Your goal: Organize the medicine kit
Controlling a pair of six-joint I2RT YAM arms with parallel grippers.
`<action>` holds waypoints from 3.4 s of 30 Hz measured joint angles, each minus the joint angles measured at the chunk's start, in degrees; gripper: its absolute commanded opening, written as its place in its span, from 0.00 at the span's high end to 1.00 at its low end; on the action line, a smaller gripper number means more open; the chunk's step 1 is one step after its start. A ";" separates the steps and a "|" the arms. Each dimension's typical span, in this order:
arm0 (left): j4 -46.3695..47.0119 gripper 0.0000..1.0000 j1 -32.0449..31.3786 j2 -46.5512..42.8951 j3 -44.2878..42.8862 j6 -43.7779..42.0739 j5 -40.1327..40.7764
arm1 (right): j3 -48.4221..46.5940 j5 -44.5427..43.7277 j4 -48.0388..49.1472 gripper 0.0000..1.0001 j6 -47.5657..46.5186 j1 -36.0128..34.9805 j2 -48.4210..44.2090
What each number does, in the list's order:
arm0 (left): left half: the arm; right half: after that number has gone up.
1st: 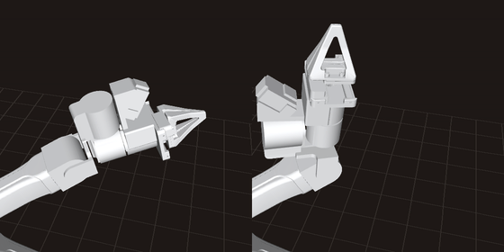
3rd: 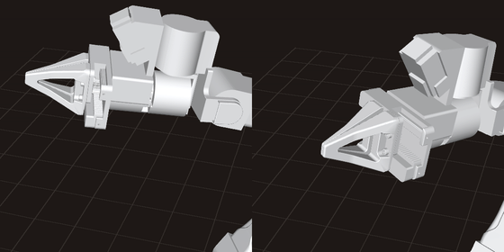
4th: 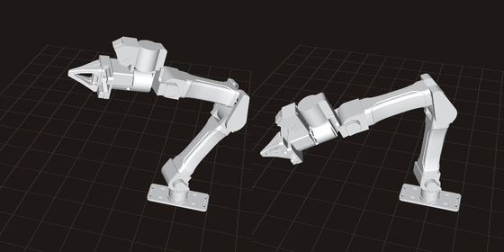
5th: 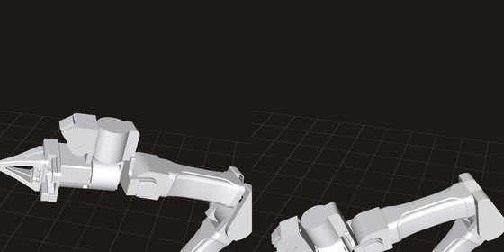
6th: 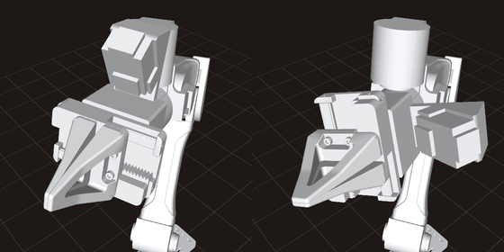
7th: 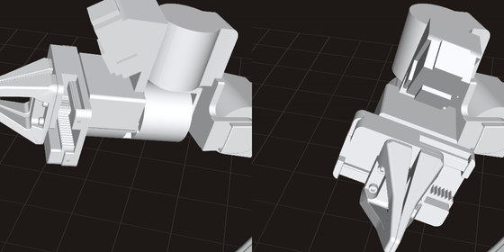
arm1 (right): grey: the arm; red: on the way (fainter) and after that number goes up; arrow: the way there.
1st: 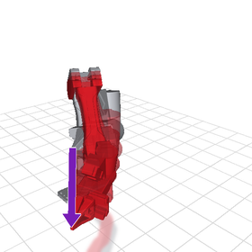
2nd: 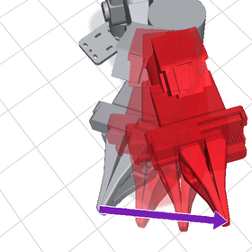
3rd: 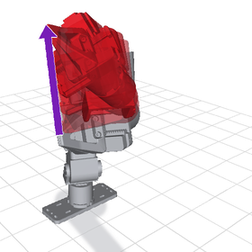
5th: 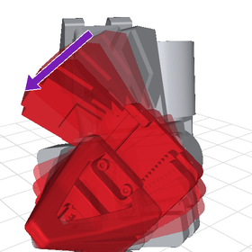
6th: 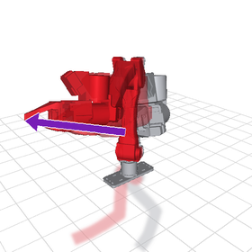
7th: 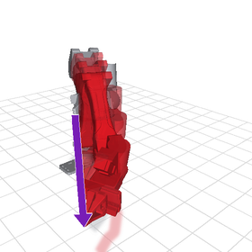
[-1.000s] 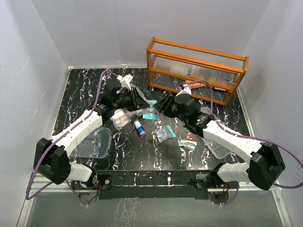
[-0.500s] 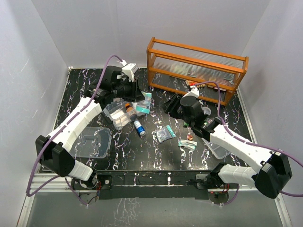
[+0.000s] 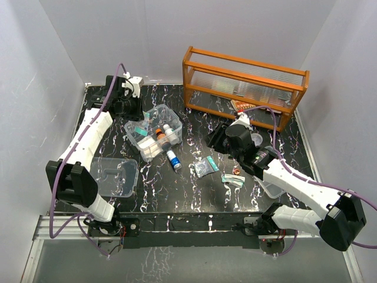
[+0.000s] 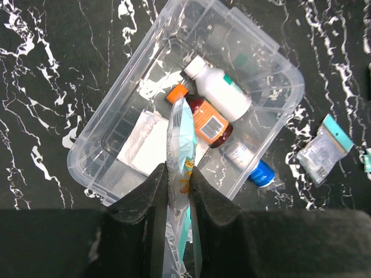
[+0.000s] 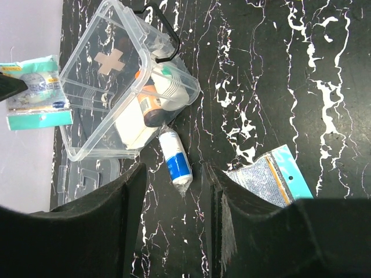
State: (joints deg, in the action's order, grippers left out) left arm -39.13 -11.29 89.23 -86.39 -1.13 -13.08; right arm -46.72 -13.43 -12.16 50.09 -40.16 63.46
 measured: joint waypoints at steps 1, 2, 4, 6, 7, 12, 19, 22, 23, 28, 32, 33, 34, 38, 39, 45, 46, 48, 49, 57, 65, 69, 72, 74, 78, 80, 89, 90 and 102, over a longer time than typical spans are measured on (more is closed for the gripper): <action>0.02 0.88 -0.02 0.15 0.26 -0.42 0.13 | 0.02 0.00 -0.07 0.59 0.00 0.00 0.00; 0.26 0.88 -0.02 0.26 0.81 -1.09 0.17 | 0.02 0.00 -0.07 0.59 -0.02 0.00 0.00; 1.03 0.88 -0.02 0.26 2.67 -2.73 -0.13 | 0.02 -0.02 -0.04 0.59 -0.04 0.00 0.00; 1.31 0.88 -0.02 0.68 4.31 -4.46 -0.96 | 0.07 -0.02 -0.04 0.59 -0.04 0.00 0.00; 1.31 0.88 -0.04 1.11 4.59 -5.18 -1.33 | 0.09 -0.02 -0.04 0.59 -0.04 0.00 0.00; 0.24 0.89 -0.07 6.62 3.58 -10.36 -4.07 | 0.44 0.02 0.02 0.59 -0.02 0.00 -0.11; -5.68 0.90 -0.07 17.55 -1.31 -19.21 -8.74 | 0.57 -0.24 -0.04 0.59 -0.07 0.00 -1.07; -8.20 0.89 -0.07 19.39 -2.25 -22.73 -10.38 | 0.57 -0.42 -0.07 0.59 -0.24 0.00 -1.60; -8.98 0.88 -0.02 19.43 -2.29 -23.78 -10.91 | 0.57 -0.46 -0.07 0.59 -0.28 0.00 -1.62; -12.87 0.85 -0.04 19.43 -2.75 -29.16 -14.23 | 0.57 -1.46 -0.09 0.59 -0.42 0.00 -1.62; -15.06 0.85 -0.07 20.00 -3.98 -31.76 -16.68 | 0.39 -1.70 -0.07 0.59 -0.63 0.00 -1.60; -15.13 0.85 -0.07 20.17 -4.17 -32.20 -17.25 | 0.33 -1.70 -0.07 0.59 -0.83 0.00 -1.60; -15.28 0.85 -0.07 20.24 -4.26 -32.68 -17.70 | 0.31 -1.70 -0.04 0.59 -0.96 0.00 -1.60; -15.85 0.83 -0.07 20.83 -4.92 -33.59 -17.53 | 0.31 -1.68 -0.07 0.59 -1.55 0.00 -1.60; -15.65 0.81 -0.07 21.07 -4.92 -33.59 -17.25 | 0.31 -1.68 -0.09 0.59 -1.62 0.00 -1.60; -14.78 0.73 -0.26 21.90 -4.55 -33.57 -16.65 | 0.31 -1.68 -0.07 0.59 -1.75 0.00 -1.60; -14.64 0.70 -0.35 21.94 -4.52 -33.53 -16.50 | 0.31 -1.68 -0.07 0.59 -1.75 0.00 -1.60; -14.56 0.63 -0.74 21.99 -4.52 -33.35 -15.98 | 0.31 -1.68 -0.07 0.59 -1.77 0.00 -1.60; -14.38 0.60 -1.07 22.01 -4.52 -32.85 -15.32 | 0.31 -1.70 -0.07 0.59 -1.77 0.00 -1.60; -8.85 0.53 -2.71 20.76 -4.46 -29.35 -9.27 | 0.33 -1.86 -0.09 0.59 -1.75 0.00 -2.12; -1.97 0.49 -2.69 12.55 -1.95 -27.10 -5.46 | 0.33 -1.88 -0.07 0.59 -1.73 0.00 -2.51; 1.62 0.52 -2.69 8.83 0.59 -24.98 -5.07 | 0.35 -1.86 -0.09 0.58 -1.73 0.00 -2.51; 4.35 0.62 -2.71 7.72 3.02 -21.86 -3.74 | 0.39 -1.86 -0.09 0.58 -1.60 0.00 -2.51; 6.36 0.69 -2.82 7.76 5.05 -18.93 -2.05 | 0.46 -1.86 -0.09 0.58 -1.25 0.00 -2.51; 11.23 0.80 -3.74 7.74 11.65 -13.62 2.93 | 0.46 -1.79 -0.07 0.58 -0.46 0.00 -2.49; 13.05 0.85 -4.61 7.76 14.91 -11.89 5.90 | 0.50 -1.68 -0.09 0.58 -0.42 0.00 -2.47; 18.64 0.87 -6.19 10.23 17.64 -10.27 13.60 | 0.76 -1.66 -0.07 0.58 -0.42 0.00 -2.34; 18.71 0.87 -6.19 10.64 17.59 -10.80 13.49 | 0.76 -1.66 -0.07 0.58 -0.42 0.00 -2.34; 15.93 0.87 -6.64 12.20 19.02 -21.09 5.73 | 1.53 -1.70 -0.11 0.58 -0.44 0.00 -2.34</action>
State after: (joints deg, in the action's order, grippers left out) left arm -23.20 -17.93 101.43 -67.37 -22.22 -7.35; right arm -45.19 -15.14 -12.27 49.65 -40.16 61.12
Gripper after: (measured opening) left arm 0.131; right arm 0.417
